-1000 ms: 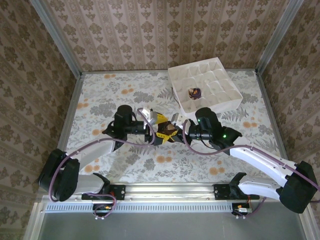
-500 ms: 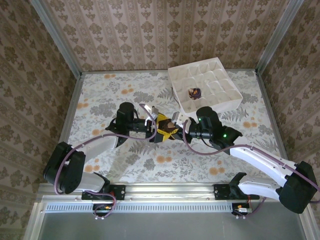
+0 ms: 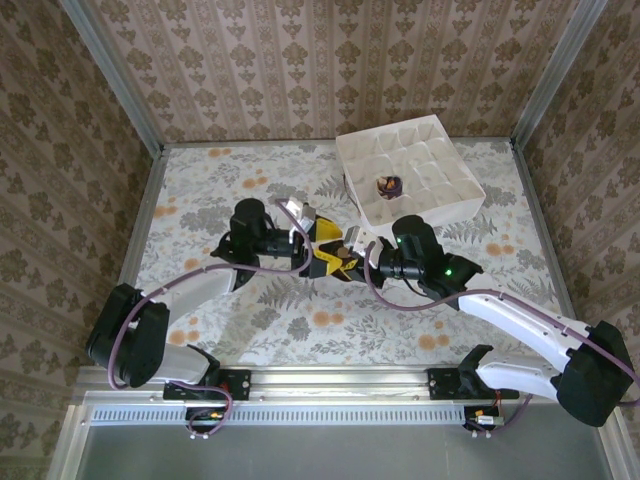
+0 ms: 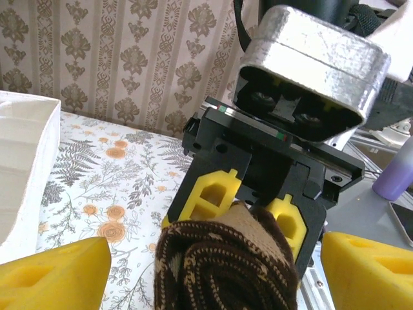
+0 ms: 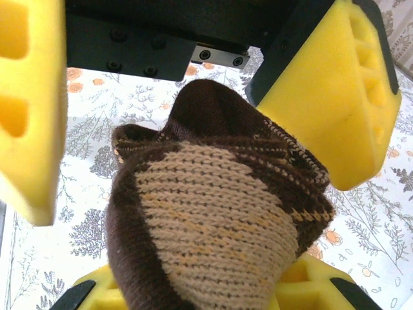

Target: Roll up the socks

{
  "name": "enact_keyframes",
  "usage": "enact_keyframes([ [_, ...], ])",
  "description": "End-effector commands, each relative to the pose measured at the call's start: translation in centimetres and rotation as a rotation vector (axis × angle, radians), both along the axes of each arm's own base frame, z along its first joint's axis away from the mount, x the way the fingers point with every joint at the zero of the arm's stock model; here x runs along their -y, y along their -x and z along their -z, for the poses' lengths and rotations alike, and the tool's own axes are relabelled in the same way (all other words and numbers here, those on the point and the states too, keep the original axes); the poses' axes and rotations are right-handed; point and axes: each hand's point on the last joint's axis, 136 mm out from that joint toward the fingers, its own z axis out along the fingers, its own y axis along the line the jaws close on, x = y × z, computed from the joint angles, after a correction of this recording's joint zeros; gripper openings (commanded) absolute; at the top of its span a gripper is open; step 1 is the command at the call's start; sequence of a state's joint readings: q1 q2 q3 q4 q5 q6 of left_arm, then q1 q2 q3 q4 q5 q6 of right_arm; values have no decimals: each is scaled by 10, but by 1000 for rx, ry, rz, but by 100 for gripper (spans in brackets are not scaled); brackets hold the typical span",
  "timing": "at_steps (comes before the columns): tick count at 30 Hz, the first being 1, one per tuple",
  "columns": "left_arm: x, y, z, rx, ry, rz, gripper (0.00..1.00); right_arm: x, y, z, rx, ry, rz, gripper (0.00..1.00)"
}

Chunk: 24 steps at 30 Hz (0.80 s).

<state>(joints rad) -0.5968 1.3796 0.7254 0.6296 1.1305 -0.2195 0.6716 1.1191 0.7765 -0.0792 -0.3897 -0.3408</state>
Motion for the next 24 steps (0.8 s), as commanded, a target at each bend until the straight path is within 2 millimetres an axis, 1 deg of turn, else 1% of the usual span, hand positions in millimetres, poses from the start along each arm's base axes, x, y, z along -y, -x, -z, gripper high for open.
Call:
enact_keyframes([
  [1, 5, 2, 1, -3, -35, 27, 84, 1, -1, -8, 25, -14, -5, 0],
  [10, 8, -8, 20, -48, -102, -30, 85, 1, -3, -16, 50, -39, 7, 0],
  [16, 13, -11, 23, -93, -97, -29, 85, 2, -8, -24, 81, -77, 39, 0],
  [18, 17, -11, 22, -109, -88, -22, 83, 1, -10, -26, 89, -91, 49, 0],
  [19, 20, -12, 22, -122, -84, -15, 80, 1, -11, -27, 92, -97, 54, 0],
  [21, 24, -14, 21, -149, -67, 0, 70, 0, -12, -29, 98, -108, 58, 0],
  [22, 25, -15, 21, -165, -57, 10, 62, 0, -13, -29, 100, -114, 59, 0],
  [24, 28, -18, 18, -190, -32, 28, 43, -1, -14, -29, 102, -116, 59, 0],
])
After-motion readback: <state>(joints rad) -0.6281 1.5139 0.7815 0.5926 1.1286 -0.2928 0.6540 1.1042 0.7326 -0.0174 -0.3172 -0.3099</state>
